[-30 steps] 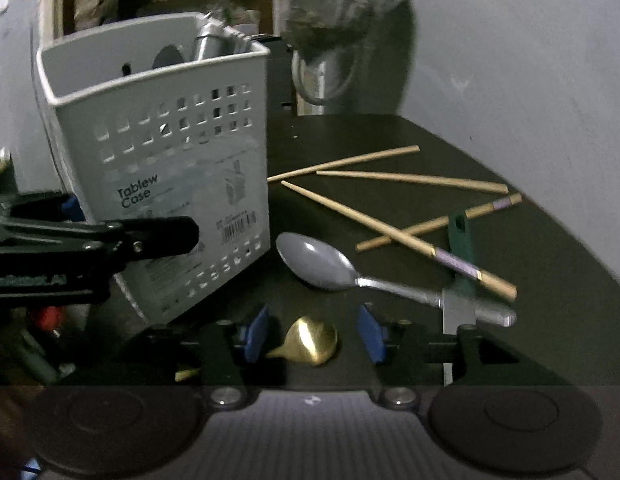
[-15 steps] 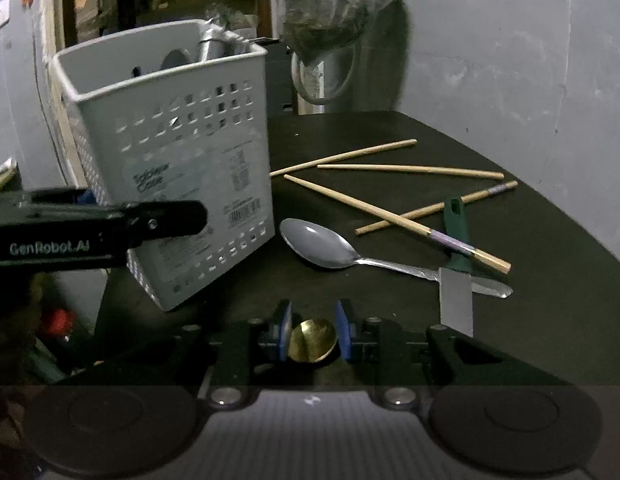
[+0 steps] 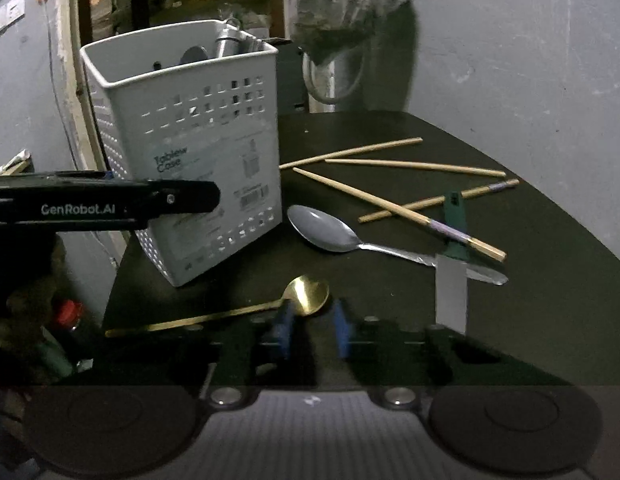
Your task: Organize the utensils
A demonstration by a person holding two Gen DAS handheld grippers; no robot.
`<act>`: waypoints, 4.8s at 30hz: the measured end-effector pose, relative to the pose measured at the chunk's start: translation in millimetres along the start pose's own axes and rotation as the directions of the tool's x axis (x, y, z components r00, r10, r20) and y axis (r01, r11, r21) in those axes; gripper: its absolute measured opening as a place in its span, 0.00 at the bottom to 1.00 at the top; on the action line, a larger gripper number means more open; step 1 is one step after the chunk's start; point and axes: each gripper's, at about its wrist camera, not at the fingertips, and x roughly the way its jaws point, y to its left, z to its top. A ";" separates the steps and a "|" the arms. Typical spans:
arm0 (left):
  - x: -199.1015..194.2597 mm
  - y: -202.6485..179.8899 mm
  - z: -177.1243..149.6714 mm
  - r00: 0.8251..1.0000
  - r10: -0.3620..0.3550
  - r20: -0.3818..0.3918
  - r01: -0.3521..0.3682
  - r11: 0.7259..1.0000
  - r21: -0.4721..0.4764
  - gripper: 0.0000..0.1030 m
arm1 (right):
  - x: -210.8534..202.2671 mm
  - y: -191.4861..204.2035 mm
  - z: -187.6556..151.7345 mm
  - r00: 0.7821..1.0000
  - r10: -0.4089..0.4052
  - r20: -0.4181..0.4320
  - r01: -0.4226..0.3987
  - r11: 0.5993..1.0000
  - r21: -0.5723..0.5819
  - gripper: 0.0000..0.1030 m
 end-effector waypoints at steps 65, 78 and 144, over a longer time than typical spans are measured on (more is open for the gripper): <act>-0.6 -0.1 1.0 1.000 0.006 -0.003 -0.006 1.000 -0.015 0.77 | 2.0 -9.3 22.8 0.945 0.253 -0.209 -0.316 0.872 -0.374 0.27; 0.4 0.8 0.3 1.000 0.008 -0.004 -0.008 1.000 -0.026 0.77 | -26.7 -23.2 7.3 0.947 0.228 -0.224 -0.293 0.900 -0.323 0.24; 4.6 2.0 1.4 1.000 0.009 -0.014 -0.010 0.999 -0.031 0.77 | -25.4 -1.5 -15.6 0.940 0.332 -0.075 -0.322 0.794 -0.515 0.12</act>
